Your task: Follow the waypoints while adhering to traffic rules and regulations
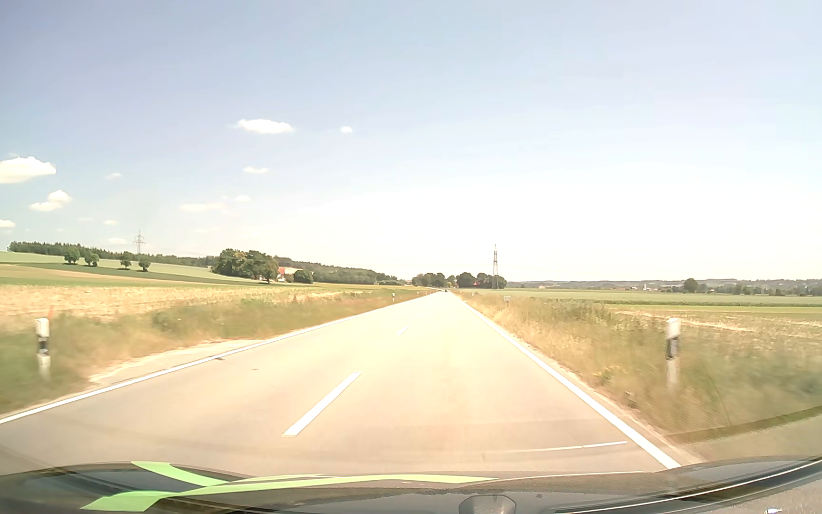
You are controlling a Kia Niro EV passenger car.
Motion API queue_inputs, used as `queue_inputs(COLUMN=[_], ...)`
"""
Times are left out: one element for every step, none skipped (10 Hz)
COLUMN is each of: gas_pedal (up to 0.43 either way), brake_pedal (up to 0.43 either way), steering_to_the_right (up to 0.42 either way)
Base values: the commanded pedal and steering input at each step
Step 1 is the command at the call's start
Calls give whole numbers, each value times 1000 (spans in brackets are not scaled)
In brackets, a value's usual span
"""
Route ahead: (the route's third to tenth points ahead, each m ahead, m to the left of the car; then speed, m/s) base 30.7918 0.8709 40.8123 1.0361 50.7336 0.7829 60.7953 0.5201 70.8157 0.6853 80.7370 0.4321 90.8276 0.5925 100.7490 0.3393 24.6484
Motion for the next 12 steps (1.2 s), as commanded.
queue_inputs(gas_pedal=[228,228,228,228,240,240,240,240,240,240,228,220], brake_pedal=[0,0,0,0,0,0,0,0,0,0,0,0], steering_to_the_right=[2,2,2,2,3,2,1,1,1,1,1,1])
